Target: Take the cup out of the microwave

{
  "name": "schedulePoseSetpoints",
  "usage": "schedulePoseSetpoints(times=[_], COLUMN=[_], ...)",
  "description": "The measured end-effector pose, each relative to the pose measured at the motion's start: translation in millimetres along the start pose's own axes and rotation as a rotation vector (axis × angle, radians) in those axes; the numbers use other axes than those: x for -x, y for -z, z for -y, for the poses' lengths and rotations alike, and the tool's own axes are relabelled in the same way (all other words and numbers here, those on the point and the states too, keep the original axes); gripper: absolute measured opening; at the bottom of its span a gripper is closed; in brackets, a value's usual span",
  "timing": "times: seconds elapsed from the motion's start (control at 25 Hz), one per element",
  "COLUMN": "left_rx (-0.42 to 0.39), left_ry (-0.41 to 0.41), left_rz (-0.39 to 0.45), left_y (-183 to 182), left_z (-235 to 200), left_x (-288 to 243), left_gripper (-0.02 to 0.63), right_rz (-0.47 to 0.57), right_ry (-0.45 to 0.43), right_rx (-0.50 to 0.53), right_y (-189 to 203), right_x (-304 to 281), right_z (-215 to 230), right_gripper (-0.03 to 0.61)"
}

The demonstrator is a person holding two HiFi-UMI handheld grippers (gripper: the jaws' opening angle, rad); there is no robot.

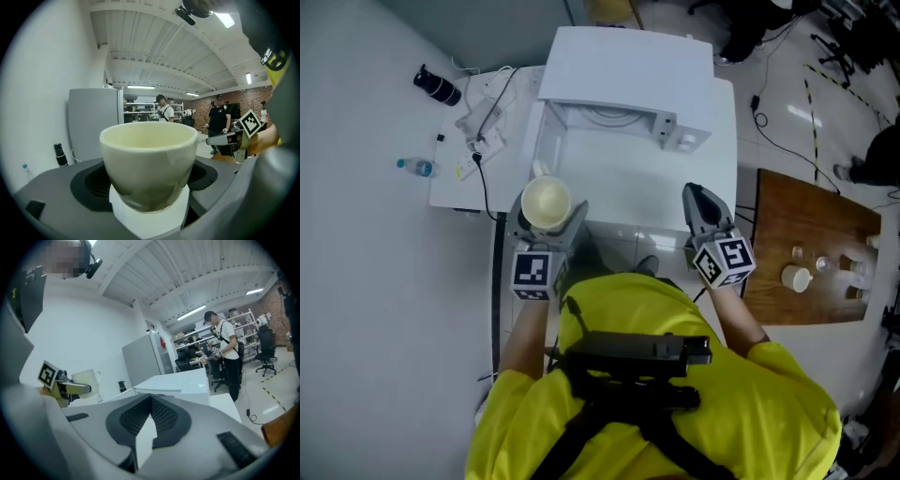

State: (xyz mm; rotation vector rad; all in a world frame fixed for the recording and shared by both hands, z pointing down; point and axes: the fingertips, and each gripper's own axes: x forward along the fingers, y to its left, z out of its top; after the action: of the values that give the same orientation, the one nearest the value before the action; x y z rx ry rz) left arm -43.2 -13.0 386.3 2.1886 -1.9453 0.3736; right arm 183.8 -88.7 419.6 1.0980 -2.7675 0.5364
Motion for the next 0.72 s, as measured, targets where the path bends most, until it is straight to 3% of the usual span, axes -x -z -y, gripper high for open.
schedulePoseSetpoints(times=[0.2,0.48,0.6,0.72], left_rx=[0.054,0.024,0.007,-0.02], left_ry=[-0.015,-0.029,-0.012,0.027], left_rz=[0.051,0.07,0.073,0.051], left_y=[-11,-8,22,78], left_z=[-74,-209,-259,-285], left_x=[30,54,36,0], left_gripper=[0.436,0.436,0.436,0.436], right_rz=[-0.077,-0.109,-0.101,-0.114], right_ry=[-0.038,-0.096,-0.079,-0.007], right_rx=[0.058,0.054,0.054,0.037], right_y=[24,37,41,56], right_x=[-48,-152,-189,-212], right_z=[-53,-151,-181,-189], right_gripper=[0.005,0.005,0.005,0.005])
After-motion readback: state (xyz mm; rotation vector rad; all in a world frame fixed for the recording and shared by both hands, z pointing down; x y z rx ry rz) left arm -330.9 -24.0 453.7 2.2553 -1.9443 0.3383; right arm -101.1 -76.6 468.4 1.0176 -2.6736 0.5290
